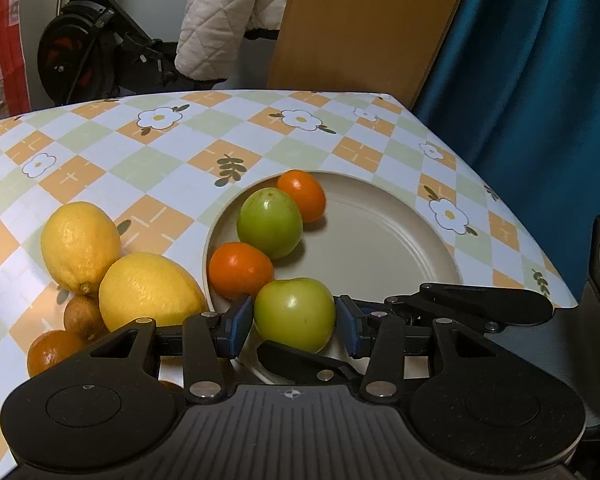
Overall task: Organize fruits
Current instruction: 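Carry the pale green fruit with the left gripper onto the plate, then open the left gripper to release the pale green fruit and withdraw, then move the left gripper to the mottled yellow-orange citrus at the pile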
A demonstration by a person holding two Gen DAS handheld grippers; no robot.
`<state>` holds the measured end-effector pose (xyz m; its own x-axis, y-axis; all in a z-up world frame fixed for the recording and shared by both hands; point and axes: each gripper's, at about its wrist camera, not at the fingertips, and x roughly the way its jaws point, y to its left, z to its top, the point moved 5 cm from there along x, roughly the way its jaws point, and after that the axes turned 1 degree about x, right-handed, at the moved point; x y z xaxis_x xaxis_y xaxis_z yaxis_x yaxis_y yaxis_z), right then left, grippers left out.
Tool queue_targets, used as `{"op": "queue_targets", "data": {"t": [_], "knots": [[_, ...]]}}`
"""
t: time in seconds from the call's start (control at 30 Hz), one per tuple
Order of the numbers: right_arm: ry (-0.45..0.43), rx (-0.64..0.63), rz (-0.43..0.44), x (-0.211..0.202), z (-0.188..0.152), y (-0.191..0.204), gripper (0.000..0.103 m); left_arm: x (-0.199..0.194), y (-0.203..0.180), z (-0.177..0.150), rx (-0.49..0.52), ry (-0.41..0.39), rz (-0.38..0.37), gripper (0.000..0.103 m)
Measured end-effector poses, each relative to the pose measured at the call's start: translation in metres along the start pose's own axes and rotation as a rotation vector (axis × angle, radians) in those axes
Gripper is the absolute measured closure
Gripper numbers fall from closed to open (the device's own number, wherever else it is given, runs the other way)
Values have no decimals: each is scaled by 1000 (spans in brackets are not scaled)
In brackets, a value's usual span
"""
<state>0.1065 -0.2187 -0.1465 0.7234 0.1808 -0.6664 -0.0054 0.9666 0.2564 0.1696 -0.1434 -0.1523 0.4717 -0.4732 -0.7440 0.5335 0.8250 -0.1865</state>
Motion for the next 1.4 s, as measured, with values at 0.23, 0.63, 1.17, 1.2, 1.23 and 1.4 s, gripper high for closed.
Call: {"op": "queue_targets", "data": {"t": [0.23, 0.63, 1.17, 1.2, 1.23, 1.4], "knots": [[1, -2, -15, 4, 2, 1, 61, -1, -1, 1, 5, -10, 15, 55], [-15, 9, -68, -16, 2, -1, 53, -33, 9, 6, -10, -71, 46, 54], [-88, -26, -61, -47, 11, 17, 52, -128, 79, 9, -177, -162, 72, 54], [-90, -29, -59, -48, 12, 18, 52, -132, 83, 9, -189, -165, 76, 54], [-91, -30, -58, -48, 12, 20, 52, -136, 87, 8, -198, -168, 80, 54], [-90, -33, -48, -49, 10, 25, 52, -144, 99, 2, -211, -173, 117, 54]]}}
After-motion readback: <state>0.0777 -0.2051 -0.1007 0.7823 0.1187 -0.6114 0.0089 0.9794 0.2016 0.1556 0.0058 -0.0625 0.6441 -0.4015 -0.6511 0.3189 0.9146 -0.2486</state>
